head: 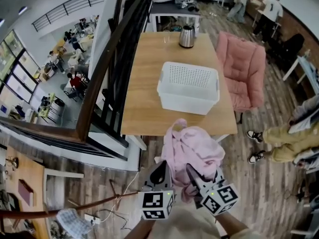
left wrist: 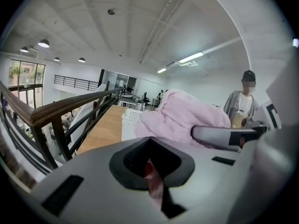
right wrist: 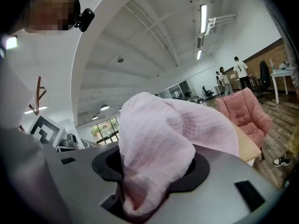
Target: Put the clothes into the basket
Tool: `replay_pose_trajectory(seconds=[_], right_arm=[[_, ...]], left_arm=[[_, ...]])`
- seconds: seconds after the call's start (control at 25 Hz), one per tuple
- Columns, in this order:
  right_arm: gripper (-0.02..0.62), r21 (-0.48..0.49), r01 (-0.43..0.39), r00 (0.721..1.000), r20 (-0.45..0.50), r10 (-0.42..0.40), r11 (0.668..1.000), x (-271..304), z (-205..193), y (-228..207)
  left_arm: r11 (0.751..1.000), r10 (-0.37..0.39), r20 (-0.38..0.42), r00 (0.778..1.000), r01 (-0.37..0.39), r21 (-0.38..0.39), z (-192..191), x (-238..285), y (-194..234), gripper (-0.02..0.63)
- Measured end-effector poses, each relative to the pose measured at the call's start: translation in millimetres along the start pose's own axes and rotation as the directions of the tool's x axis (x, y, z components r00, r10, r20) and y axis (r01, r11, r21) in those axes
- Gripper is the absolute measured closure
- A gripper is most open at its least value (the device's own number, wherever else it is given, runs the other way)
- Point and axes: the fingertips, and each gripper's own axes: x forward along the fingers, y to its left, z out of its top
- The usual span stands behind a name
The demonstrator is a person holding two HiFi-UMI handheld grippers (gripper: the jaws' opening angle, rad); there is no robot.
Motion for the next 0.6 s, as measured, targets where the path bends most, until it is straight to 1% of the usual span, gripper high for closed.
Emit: replay_pose_trajectory(seconds=[0.16, 0.36, 0.48, 0.6], right_arm=[[0.359, 0.007, -0.015, 1.000, -0.008, 0.015, 1.000, 27, 19, -30], [0.359, 0.005, -0.044, 0.999, -0.004, 0.044, 0.999, 61, 46, -66], [0.359, 0.007, -0.053, 0.999, 0.005, 0.053, 0.999, 77, 60, -84], [0.359, 0.021, -0.062, 0.998, 0.006, 0.062, 0.998, 84, 67, -100]], left_arm=[[1.000, 0.018, -0.020, 1.000, -0.017, 0.023, 12, 39, -3, 0.606], [0.999, 0.040, -0.003, 0.999, -0.040, 0.010, 38, 90, -7, 0.606], [0.998, 0.045, -0.006, 0.999, -0.045, 0.033, 51, 115, -9, 0.606], [0.997, 0.049, -0.018, 0.999, -0.048, 0.058, 55, 132, -15, 0.606]])
